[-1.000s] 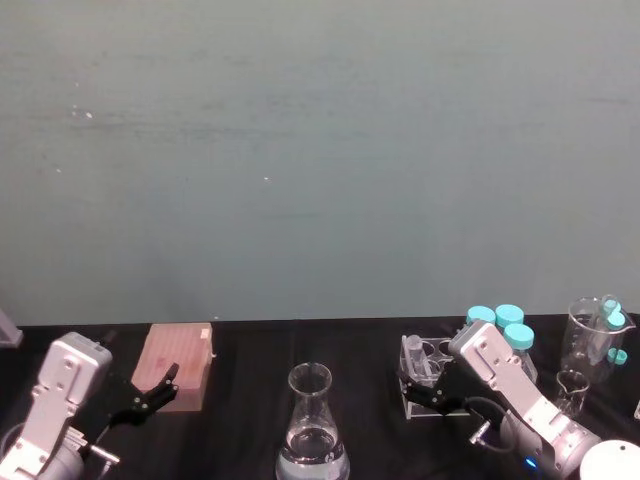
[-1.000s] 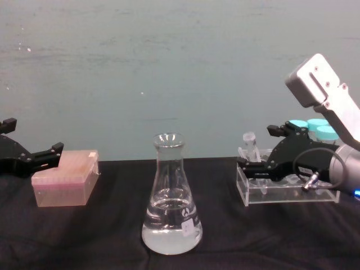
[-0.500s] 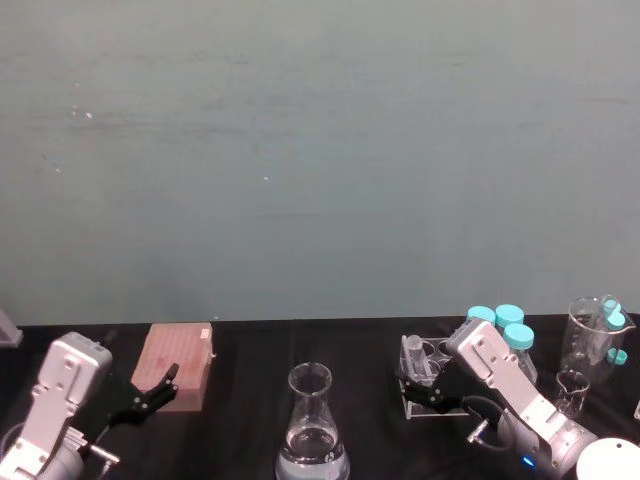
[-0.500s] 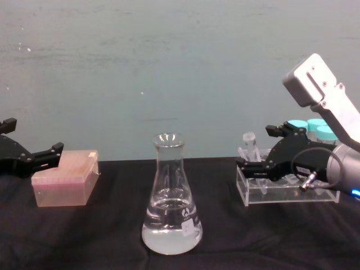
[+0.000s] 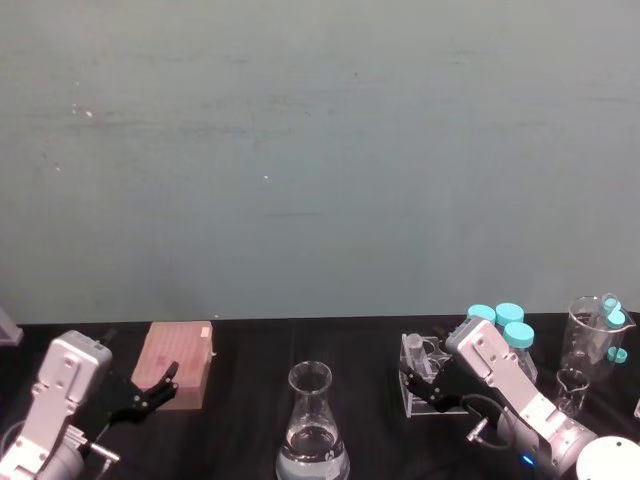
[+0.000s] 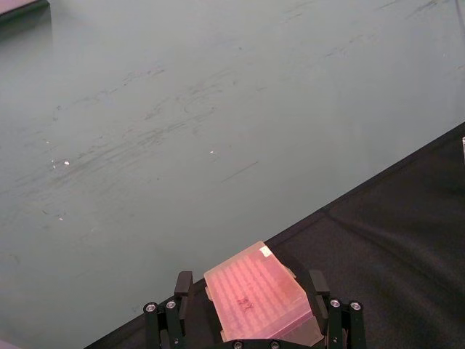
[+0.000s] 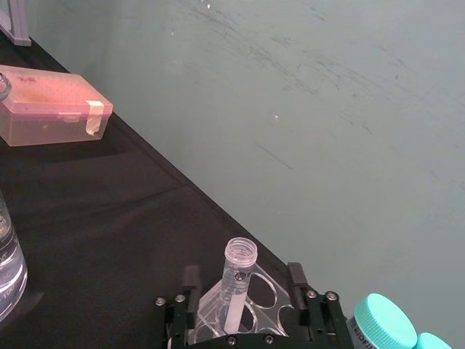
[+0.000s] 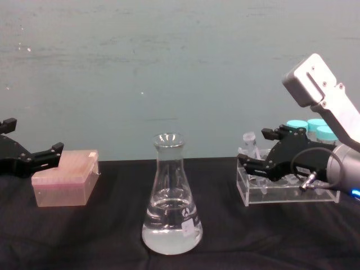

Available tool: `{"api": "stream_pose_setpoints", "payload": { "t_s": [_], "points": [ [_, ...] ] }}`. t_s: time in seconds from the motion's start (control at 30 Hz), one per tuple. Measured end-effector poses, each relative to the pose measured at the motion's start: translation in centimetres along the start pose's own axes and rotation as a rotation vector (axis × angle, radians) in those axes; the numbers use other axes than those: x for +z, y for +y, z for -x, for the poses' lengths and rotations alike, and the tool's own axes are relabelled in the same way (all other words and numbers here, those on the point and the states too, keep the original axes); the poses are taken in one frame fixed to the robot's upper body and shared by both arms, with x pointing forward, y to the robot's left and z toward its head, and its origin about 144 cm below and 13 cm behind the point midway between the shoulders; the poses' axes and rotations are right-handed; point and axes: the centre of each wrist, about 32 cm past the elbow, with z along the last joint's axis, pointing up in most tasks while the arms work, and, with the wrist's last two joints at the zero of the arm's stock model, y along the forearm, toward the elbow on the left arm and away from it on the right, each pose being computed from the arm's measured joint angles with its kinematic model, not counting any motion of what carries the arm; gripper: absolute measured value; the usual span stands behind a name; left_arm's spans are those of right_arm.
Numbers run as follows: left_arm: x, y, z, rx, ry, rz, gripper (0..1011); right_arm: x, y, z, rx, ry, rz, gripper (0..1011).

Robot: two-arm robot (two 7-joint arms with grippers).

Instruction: Pour the liquid from the test tube into the beaker using one hand.

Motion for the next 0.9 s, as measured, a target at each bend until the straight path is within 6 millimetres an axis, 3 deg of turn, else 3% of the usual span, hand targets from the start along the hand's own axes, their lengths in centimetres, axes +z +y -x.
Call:
{"api": "stream_pose_setpoints", "payload": {
  "t_s": [0.53, 0.63, 0.9],
  "points": [
    [0.0, 0.0, 0.0, 0.0, 0.0, 0.0, 1000, 0.0, -0.02, -0.01, 0.0, 0.0, -0.001, 280],
    [0.0, 0.0, 0.0, 0.0, 0.0, 0.0, 1000, 0.0, -0.02, -0.01, 0.0, 0.0, -0.001, 231],
    [0.0, 0.0, 0.0, 0.0, 0.0, 0.0, 1000, 0.0, -0.02, -0.02, -0.001, 0.0, -0.001, 223]
  ]
}}
